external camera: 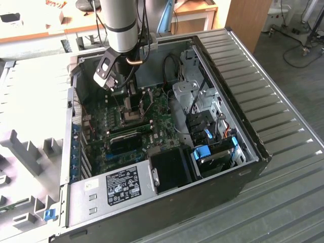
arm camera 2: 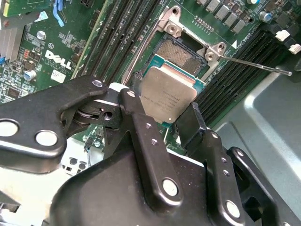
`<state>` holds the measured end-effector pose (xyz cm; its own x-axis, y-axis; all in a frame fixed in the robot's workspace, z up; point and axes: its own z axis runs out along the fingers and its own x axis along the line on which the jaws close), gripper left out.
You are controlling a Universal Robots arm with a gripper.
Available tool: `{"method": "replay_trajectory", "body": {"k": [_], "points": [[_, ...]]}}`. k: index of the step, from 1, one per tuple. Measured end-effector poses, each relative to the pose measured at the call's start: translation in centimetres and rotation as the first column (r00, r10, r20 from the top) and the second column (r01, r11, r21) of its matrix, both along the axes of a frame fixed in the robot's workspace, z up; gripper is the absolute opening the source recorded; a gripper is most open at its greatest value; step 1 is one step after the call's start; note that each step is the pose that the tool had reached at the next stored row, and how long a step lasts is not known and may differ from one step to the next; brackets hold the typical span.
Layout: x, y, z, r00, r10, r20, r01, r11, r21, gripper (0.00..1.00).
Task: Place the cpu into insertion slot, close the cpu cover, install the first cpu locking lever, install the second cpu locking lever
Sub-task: 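Place the cpu into insertion slot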
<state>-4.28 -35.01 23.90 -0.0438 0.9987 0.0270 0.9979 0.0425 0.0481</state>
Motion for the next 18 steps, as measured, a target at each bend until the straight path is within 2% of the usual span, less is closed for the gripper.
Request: {"method": "replay_trajectory", "body": {"k": [8,18], "points": [[-0.02,0.21,-0.15,1.0000,0.000,0.0000,0.000,1.0000,0.0001,0.54],[-0.04,0.46,-0.92,0.9999,-0.012,0.0000,0.012,0.9999,0.0001,0.54]]}}
